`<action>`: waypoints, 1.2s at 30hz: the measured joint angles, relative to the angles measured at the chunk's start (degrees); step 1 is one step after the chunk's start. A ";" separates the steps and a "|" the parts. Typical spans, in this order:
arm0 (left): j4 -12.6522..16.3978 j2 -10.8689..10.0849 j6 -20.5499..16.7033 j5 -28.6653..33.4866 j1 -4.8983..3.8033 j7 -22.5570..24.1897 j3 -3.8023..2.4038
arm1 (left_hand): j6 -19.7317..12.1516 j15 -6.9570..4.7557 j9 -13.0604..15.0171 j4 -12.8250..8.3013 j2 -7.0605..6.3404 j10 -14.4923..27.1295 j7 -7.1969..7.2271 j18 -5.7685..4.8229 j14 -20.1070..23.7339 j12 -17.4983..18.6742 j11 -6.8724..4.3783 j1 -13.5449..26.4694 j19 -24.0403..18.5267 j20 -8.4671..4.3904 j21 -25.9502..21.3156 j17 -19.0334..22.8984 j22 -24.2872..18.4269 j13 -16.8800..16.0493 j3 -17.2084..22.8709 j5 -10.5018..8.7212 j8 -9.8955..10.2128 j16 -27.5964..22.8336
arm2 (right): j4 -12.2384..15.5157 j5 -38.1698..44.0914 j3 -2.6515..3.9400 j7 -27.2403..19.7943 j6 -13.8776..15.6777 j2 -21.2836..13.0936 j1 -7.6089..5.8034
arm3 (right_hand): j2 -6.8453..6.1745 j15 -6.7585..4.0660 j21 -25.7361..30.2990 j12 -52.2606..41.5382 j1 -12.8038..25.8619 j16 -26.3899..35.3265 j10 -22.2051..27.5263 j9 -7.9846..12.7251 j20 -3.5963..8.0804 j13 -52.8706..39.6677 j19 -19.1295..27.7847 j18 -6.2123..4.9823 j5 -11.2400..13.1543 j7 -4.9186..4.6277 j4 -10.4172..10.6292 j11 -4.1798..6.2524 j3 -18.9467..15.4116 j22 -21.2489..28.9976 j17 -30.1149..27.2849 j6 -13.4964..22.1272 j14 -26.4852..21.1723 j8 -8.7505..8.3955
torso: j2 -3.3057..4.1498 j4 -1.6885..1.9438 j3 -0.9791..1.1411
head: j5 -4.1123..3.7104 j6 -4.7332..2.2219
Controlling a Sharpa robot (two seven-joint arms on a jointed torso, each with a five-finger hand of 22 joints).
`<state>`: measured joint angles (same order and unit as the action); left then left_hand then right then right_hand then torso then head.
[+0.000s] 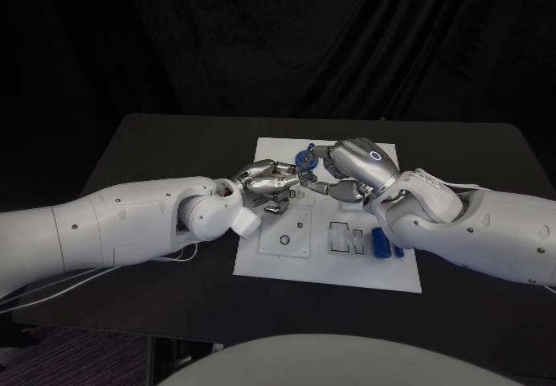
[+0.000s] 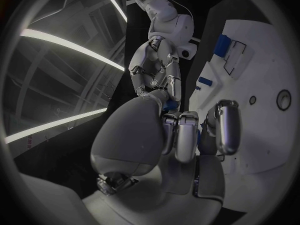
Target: Assemble the parts on the task board
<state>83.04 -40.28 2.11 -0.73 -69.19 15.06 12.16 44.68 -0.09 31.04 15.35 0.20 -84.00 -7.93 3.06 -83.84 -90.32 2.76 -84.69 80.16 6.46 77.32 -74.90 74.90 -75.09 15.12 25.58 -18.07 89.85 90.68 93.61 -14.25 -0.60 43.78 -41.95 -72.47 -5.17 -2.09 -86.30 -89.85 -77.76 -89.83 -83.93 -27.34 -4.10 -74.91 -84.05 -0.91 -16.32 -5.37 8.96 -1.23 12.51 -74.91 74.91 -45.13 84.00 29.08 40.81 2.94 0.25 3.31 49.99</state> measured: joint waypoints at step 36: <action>-0.72 -0.96 4.55 -0.17 0.00 -0.70 0.04 | -6.92 1.03 -8.15 1.01 0.23 -0.13 -1.59 0.00 -0.21 0.51 1.35 6.16 -2.91 1.19 -3.23 0.00 0.00 0.13 -5.62 -2.05 5.43 0.00 | 0.18 0.13 0.06 -1.33 0.79 -1.30 0.05 | 0.96 -0.37 -0.22 0.00 -2.48 0.00 -0.01 -0.47 0.20 0.00 0.20 0.00 0.12 -0.09 -3.08 0.41 1.48 -0.03 0.00 -1.73 0.05 2.37 | 0.01 -0.03 0.00 | 0.31 0.00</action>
<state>82.31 -41.23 6.66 -0.90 -69.19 14.36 12.20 37.76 0.94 22.89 16.36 0.43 -84.13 -9.51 3.05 -84.05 -89.81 4.11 -78.53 77.25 7.65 74.08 -74.90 74.90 -74.96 9.50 23.52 -12.64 89.85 90.86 93.74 -14.19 -1.92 44.58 -43.25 -72.42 -4.21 -2.46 -86.53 -89.85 -80.24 -89.83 -83.94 -27.82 -3.90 -74.90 -83.85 -0.91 -16.20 -5.46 5.88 -0.82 13.98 -74.94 74.90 -46.86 84.06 31.45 40.82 2.91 0.25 3.62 49.99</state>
